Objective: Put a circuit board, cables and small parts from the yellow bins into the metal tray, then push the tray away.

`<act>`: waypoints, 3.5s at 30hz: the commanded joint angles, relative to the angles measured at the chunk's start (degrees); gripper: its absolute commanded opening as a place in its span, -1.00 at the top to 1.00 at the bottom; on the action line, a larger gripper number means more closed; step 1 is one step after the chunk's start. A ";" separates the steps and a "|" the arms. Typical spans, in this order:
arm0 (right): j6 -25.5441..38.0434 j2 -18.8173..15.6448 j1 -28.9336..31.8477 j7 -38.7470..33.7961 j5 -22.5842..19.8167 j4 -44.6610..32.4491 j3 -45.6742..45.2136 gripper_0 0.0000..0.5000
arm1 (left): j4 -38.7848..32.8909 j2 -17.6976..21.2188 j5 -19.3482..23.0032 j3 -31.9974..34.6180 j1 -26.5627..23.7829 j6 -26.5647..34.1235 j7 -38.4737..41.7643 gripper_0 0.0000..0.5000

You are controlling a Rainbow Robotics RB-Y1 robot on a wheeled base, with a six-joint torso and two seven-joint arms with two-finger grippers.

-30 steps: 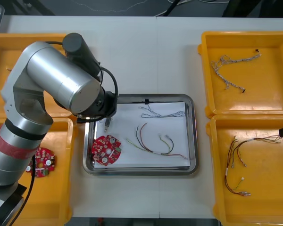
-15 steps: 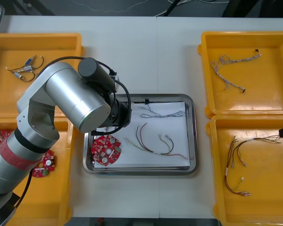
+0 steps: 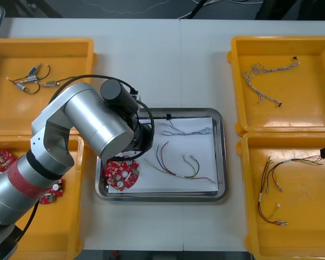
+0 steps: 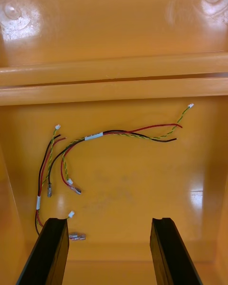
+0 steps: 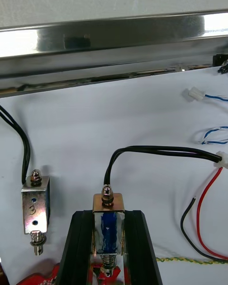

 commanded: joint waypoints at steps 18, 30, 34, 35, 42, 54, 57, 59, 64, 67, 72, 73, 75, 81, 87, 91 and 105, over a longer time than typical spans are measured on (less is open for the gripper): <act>0.19 0.52 0.81 -2.33 -0.47 -1.72 -1.33 -1.00 | 2.59 1.18 -2.00 -2.49 0.52 -4.29 4.33 0.99; 0.19 0.52 0.81 -2.33 -0.47 -1.72 -1.33 -1.00 | 2.41 0.74 -1.30 -1.97 0.44 -4.99 5.82 -0.91; 0.19 0.52 0.81 -2.33 -0.47 -1.72 -1.33 -1.00 | 1.71 0.39 -0.77 -1.35 0.35 -4.91 6.26 -1.00; 0.19 0.52 0.81 -2.33 -0.47 -1.72 -1.33 -1.00 | 1.53 0.39 -0.68 -1.26 0.35 -4.82 6.26 -1.00; 0.19 0.52 0.81 -2.33 -0.47 -1.72 -1.33 -1.00 | -2.77 0.30 1.16 0.76 -0.09 0.98 6.97 -1.00; 0.19 -1.24 -1.56 -2.86 0.85 -5.67 3.06 -1.00 | -10.16 0.30 8.72 11.30 -1.67 13.11 6.35 -1.00; 0.19 -1.41 -2.35 -2.33 0.85 -6.64 5.08 -1.00 | -11.12 0.30 9.16 13.77 -2.03 16.01 5.65 -1.00; 0.19 -1.41 -2.97 -2.07 0.41 -6.72 5.96 -1.00 | -11.56 0.30 9.07 15.17 -2.29 17.77 4.77 -1.00; 0.19 -1.50 -4.64 -0.66 -1.52 -6.72 8.16 -1.00 | -11.74 1.18 9.25 19.57 -2.46 21.20 -0.77 -1.00; 0.19 -1.41 -5.60 0.22 -3.98 -6.72 8.69 -1.00 | -11.74 1.62 9.25 21.41 -2.46 21.77 -3.40 -1.00; 0.19 -1.24 -7.18 1.98 -6.53 -6.99 10.45 -1.00 | -12.88 2.50 9.60 24.05 -2.46 21.77 -6.74 -1.00; 0.19 -1.24 -7.45 2.15 -6.53 -7.34 11.15 -1.00 | -13.23 2.85 9.78 24.66 -2.38 21.77 -7.45 -1.00; 0.19 -1.32 -7.98 2.68 -6.53 -7.87 12.20 -1.00 | -13.67 3.38 10.04 25.45 -2.29 21.77 -8.85 -1.00; 0.19 -1.32 -9.82 3.91 -6.27 -9.63 16.07 -1.00 | -14.99 5.84 11.18 27.74 -0.79 21.77 -13.34 -1.00; 0.19 -1.24 -12.72 5.14 -6.53 -10.15 21.26 -1.00 | -17.45 9.53 14.08 30.03 1.84 21.77 -15.36 -1.00; 0.19 -1.24 -14.39 5.76 -6.36 -9.98 24.60 -1.00 | -17.63 11.91 17.42 32.93 3.69 21.77 -19.22 -1.00; 0.19 4.04 -23.97 10.15 -4.51 -5.23 41.65 -1.00 | -19.91 16.39 19.80 44.44 10.37 21.77 -32.93 -1.00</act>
